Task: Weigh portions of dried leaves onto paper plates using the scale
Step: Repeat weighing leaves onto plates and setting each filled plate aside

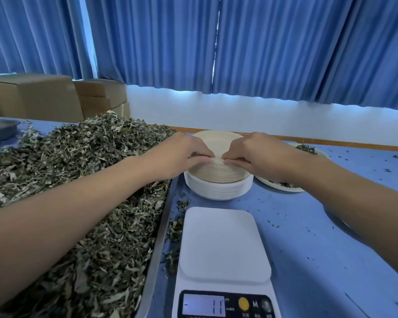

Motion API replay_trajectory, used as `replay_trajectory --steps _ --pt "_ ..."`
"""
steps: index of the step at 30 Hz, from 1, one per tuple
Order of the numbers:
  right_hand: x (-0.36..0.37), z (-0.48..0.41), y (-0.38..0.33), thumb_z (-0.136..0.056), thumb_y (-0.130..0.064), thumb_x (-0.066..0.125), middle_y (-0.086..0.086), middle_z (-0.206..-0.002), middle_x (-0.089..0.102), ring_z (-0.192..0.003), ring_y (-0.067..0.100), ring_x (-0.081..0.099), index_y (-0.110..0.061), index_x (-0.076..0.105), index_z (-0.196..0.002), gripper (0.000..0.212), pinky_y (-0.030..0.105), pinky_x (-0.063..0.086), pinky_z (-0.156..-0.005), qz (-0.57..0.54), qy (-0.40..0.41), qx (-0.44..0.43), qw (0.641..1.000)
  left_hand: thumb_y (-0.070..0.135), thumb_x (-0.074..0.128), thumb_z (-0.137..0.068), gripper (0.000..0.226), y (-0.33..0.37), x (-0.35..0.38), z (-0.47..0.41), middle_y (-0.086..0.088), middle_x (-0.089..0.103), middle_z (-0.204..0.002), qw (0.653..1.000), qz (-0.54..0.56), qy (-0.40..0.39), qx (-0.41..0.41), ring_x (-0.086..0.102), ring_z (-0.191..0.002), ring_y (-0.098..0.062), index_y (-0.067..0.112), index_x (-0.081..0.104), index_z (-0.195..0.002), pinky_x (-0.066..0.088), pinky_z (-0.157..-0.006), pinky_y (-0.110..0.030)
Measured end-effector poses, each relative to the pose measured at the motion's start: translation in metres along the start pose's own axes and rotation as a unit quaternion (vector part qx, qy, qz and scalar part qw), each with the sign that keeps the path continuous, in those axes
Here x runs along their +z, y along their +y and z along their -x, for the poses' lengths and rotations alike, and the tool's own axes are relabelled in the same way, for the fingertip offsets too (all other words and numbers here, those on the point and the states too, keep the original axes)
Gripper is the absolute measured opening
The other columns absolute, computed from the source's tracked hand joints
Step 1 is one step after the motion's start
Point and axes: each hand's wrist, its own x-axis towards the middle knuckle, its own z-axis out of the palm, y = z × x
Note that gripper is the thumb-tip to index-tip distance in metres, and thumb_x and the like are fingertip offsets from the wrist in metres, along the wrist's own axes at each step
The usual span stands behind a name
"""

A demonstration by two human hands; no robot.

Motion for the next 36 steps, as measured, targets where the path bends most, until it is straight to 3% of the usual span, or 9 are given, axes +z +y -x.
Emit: replay_trajectory --steps 7,11,14,17,21,26,29,32,36 --pt "-0.009 0.001 -0.006 -0.108 -0.04 0.037 -0.002 -0.095 0.069 -0.09 0.025 0.06 -0.021 0.069 -0.109 0.037 0.043 0.05 -0.082 0.057 -0.01 -0.016 0.998 0.024 0.066 -0.097 0.02 -0.001 0.0 0.0 0.007 0.076 -0.11 0.999 0.004 0.008 0.034 0.066 -0.105 -0.008 0.015 0.079 -0.11 0.049 -0.097 -0.037" --pt "-0.014 0.002 -0.008 -0.107 -0.036 0.04 0.0 -0.095 0.07 -0.091 0.027 0.061 -0.021 0.069 -0.109 0.033 0.043 0.05 -0.081 0.042 -0.017 -0.01 0.999 0.02 0.062 -0.1 0.02 0.003 -0.003 0.001 0.001 0.076 -0.11 0.997 -0.035 -0.003 0.067 0.068 -0.105 -0.017 0.011 0.077 -0.11 0.051 -0.094 -0.041" --pt "-0.012 0.002 -0.009 -0.107 -0.032 0.04 0.001 -0.092 0.068 -0.088 0.027 0.06 -0.022 0.068 -0.103 0.031 0.043 0.051 -0.079 0.051 -0.009 -0.013 0.999 0.023 0.05 -0.106 0.029 0.007 -0.004 0.001 -0.001 0.071 -0.118 0.984 -0.141 -0.043 0.1 0.065 -0.11 -0.022 0.011 0.071 -0.12 0.05 -0.092 -0.041" --pt "-0.009 0.002 -0.007 -0.108 -0.036 0.038 0.001 -0.087 0.065 -0.084 0.024 0.056 -0.018 0.065 -0.095 0.036 0.042 0.049 -0.076 0.041 0.003 -0.017 0.999 0.026 0.032 -0.11 0.033 0.014 -0.003 0.001 0.003 0.059 -0.125 0.941 -0.303 -0.112 0.1 0.062 -0.106 -0.02 0.018 0.055 -0.133 0.052 -0.086 -0.038" --pt "-0.008 0.003 -0.006 -0.108 -0.045 0.034 -0.002 -0.087 0.064 -0.083 0.022 0.055 -0.018 0.062 -0.09 0.043 0.041 0.05 -0.076 0.031 0.006 -0.006 0.999 0.018 0.032 -0.108 0.027 0.024 -0.004 -0.003 0.002 0.053 -0.119 0.903 -0.399 -0.119 0.109 0.063 -0.094 -0.022 0.016 0.047 -0.13 0.055 -0.075 -0.035" --pt "-0.013 0.012 -0.003 -0.1 -0.054 0.023 -0.007 -0.09 0.057 -0.081 0.022 0.055 -0.022 0.062 -0.102 0.051 0.038 0.046 -0.071 0.021 0.089 0.016 0.996 0.013 0.03 -0.106 0.031 0.025 -0.012 -0.005 -0.009 0.058 -0.114 0.924 -0.37 -0.004 0.094 0.06 -0.097 -0.03 0.008 0.056 -0.121 0.054 -0.075 -0.045" --pt "-0.014 0.023 -0.004 -0.106 -0.034 0.038 -0.002 -0.091 0.061 -0.081 0.028 0.056 -0.019 0.065 -0.112 0.032 0.043 0.048 -0.077 0.033 0.144 0.0 0.989 0.011 0.04 -0.102 0.028 0.034 -0.025 0.003 -0.015 0.063 -0.099 0.943 -0.304 0.075 0.116 0.061 -0.085 -0.033 0.0 0.066 -0.108 0.053 -0.063 -0.05" --pt "-0.007 0.044 -0.015 -0.102 -0.014 0.058 0.006 -0.085 0.068 -0.079 0.035 0.062 -0.012 0.074 -0.109 0.017 0.047 0.051 -0.068 -0.001 0.233 -0.038 0.972 0.021 0.051 -0.103 0.028 0.046 -0.032 0.023 -0.011 0.066 -0.089 0.956 -0.232 0.115 0.139 0.063 -0.077 -0.03 0.003 0.071 -0.1 0.053 -0.064 -0.044" --pt "0.013 0.084 -0.042 -0.085 0.012 0.069 0.009 -0.09 0.073 -0.077 0.036 0.067 -0.004 0.076 -0.106 0.027 0.045 0.053 -0.058 -0.006 0.321 -0.081 0.944 0.028 0.044 -0.106 0.039 0.062 -0.038 0.061 -0.004 0.068 -0.083 0.964 -0.065 0.258 0.024 0.061 -0.075 -0.017 0.005 0.072 -0.093 0.048 -0.068 -0.035"
